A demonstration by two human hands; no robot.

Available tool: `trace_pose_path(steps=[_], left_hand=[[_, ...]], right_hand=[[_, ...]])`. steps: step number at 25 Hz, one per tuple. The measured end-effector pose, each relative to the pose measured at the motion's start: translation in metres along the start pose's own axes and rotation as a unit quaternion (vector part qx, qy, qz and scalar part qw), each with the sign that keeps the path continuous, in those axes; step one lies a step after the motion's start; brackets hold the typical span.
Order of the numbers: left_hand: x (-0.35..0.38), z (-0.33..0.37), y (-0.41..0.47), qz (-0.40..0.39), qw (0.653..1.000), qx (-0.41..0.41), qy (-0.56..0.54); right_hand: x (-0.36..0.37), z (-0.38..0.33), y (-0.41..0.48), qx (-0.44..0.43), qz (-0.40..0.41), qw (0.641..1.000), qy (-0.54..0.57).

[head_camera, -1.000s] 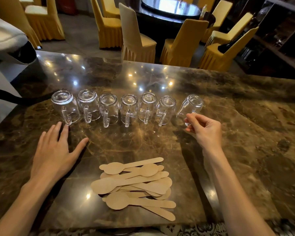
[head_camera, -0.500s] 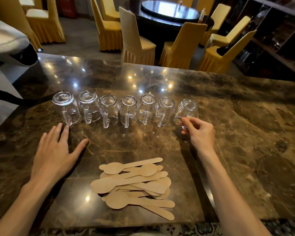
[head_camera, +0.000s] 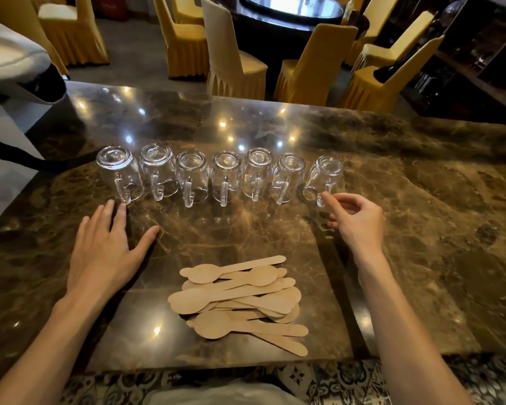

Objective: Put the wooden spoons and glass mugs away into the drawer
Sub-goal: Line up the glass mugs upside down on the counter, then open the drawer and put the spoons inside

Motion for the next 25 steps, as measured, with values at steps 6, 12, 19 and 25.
trace_pose_path(steps=[6, 12, 19, 25], left_hand=[[0.002, -0.001, -0.001, -0.012, 1.000, 0.015, 0.011], [0.006, -0.002, -0.006, -0.015, 1.000, 0.016, 0.012], [0.007, -0.002, -0.013, -0.005, 1.000, 0.007, -0.004], [0.006, -0.006, -0.007, 0.017, 1.000, 0.007, -0.025]], right_hand=[[-0.012, 0.005, -0.052, 0.011, 0.041, 0.997, 0.072], [-0.019, 0.007, -0.104, 0.036, 0.031, 0.989, 0.140], [-0.016, 0.013, -0.186, 0.137, 0.011, 0.937, 0.320], [0.025, 0.048, -0.273, 0.289, 0.045, 0.808, 0.512]])
Point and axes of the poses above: each hand's wrist, its own y-axis towards the middle knuckle, its own x-axis out of the palm, z = x × y, the point moved 6 cm from there along y, towards the middle knuckle, and after that the axes turned 1 degree about z, right-handed, at the moved point
